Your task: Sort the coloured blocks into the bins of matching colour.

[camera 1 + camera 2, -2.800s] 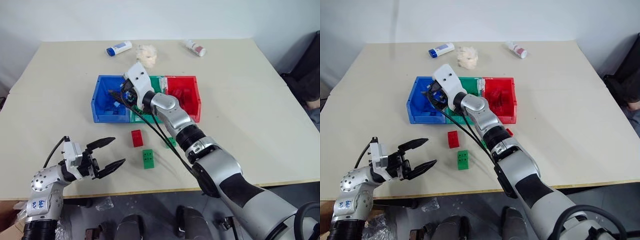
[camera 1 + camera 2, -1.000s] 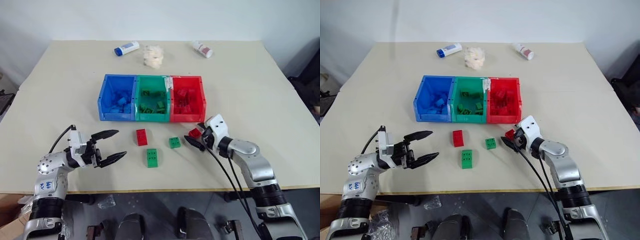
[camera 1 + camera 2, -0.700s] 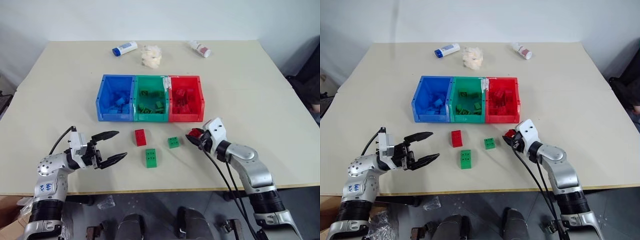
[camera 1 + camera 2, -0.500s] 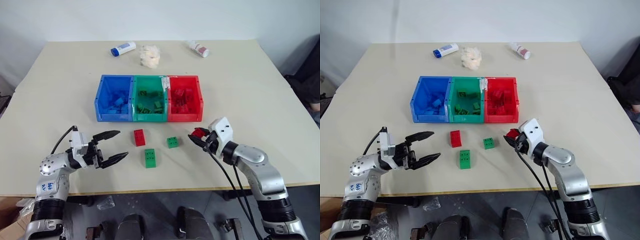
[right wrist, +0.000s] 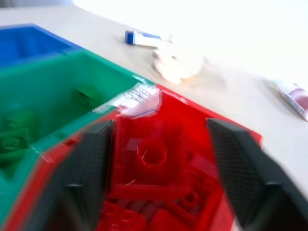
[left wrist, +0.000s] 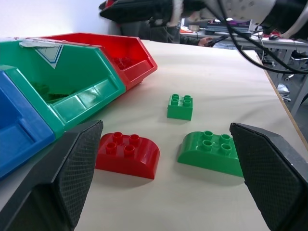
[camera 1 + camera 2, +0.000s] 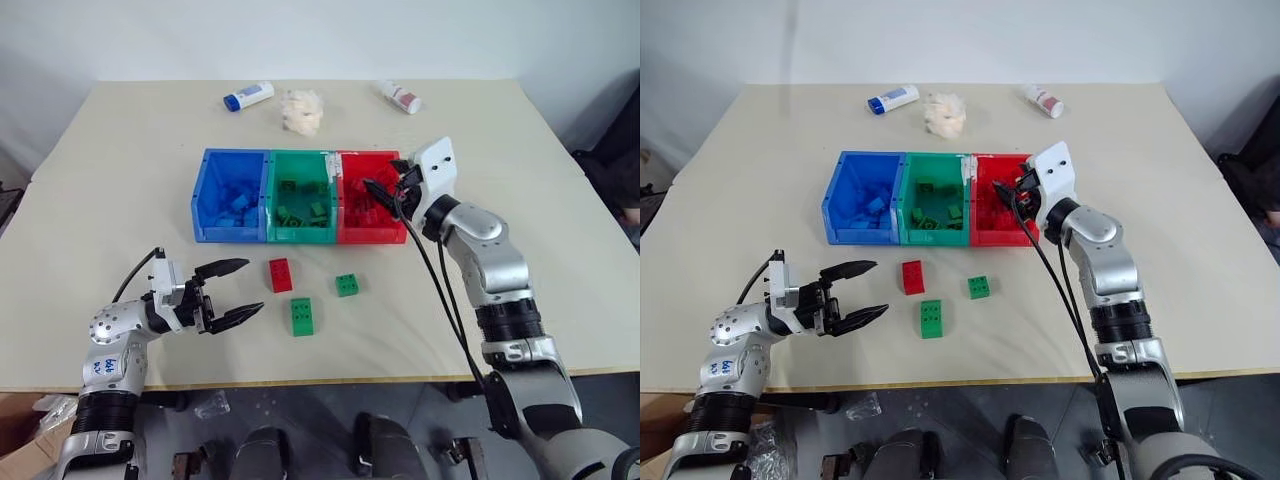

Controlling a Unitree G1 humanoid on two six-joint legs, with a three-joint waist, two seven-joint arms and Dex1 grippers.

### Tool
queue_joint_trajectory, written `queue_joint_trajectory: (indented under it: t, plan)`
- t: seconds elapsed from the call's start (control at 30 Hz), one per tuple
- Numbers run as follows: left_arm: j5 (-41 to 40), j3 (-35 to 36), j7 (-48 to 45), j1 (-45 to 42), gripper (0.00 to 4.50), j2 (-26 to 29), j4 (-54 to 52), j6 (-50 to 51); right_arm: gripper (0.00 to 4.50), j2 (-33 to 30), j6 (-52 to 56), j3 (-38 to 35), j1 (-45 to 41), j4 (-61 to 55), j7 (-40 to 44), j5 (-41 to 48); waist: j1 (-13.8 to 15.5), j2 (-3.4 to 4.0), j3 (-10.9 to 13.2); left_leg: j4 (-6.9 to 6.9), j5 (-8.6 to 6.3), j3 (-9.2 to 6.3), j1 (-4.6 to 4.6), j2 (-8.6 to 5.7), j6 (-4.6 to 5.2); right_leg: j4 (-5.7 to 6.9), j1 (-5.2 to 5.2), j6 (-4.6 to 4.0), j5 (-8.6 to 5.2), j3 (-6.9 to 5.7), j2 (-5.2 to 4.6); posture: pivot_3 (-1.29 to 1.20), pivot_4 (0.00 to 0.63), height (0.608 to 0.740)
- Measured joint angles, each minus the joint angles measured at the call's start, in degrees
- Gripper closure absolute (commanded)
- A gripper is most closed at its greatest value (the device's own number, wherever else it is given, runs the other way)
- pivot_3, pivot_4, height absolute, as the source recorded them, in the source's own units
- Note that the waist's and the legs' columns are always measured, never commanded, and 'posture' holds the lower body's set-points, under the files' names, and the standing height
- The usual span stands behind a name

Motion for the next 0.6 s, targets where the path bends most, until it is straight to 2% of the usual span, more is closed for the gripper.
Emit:
queue_joint_trajectory:
  t: [0.03,0.13,0.27,0.47,0.6]
  plan:
    - [0.0,0.01,0.01,0.02,0.0,0.0,-0.17,0.0,0.03,0.0,-0.64,0.01,0.07,0.44,0.2,-0.02,-0.05,0.0,0.0,-0.01,0.0,0.0,0.0,0.01,0.0,0.01,-0.01,0.0,0.0,0.0,0.0,0.0,0.15,0.74]
    - [-0.02,0.0,0.03,0.25,0.0,0.0,-1.18,0.0,0.03,-0.16,-1.18,0.06,0.92,-0.45,1.38,0.03,-0.1,0.01,0.0,-0.02,0.01,0.01,0.0,0.01,-0.01,0.02,-0.02,0.0,0.0,0.01,0.0,0.0,0.15,0.74]
    - [-0.05,0.04,0.12,1.48,0.0,-0.02,-1.65,0.02,0.03,-2.57,0.32,0.21,7.2,-8.34,4.58,1.01,0.06,0.01,0.0,-0.02,0.0,-0.01,0.0,0.02,-0.01,0.01,-0.02,0.0,0.0,0.0,0.0,0.0,0.15,0.74]
    - [-0.04,0.23,-1.09,2.23,0.0,0.29,-1.23,-0.12,0.03,-14.71,7.35,-0.87,25.67,-29.22,15.31,6.77,0.6,0.01,0.0,0.01,-0.02,-0.04,-0.02,0.02,0.03,-0.05,0.0,0.0,0.0,-0.01,0.0,0.0,0.15,0.74]
    - [-0.13,0.45,-3.92,1.42,0.0,0.96,0.36,-0.84,0.03,-22.67,9.9,-5.0,38.01,-36.44,20.6,9.86,0.58,0.01,0.0,0.02,-0.02,-0.02,0.0,0.01,0.03,-0.06,0.01,0.0,0.0,0.0,0.0,0.0,0.15,0.74]
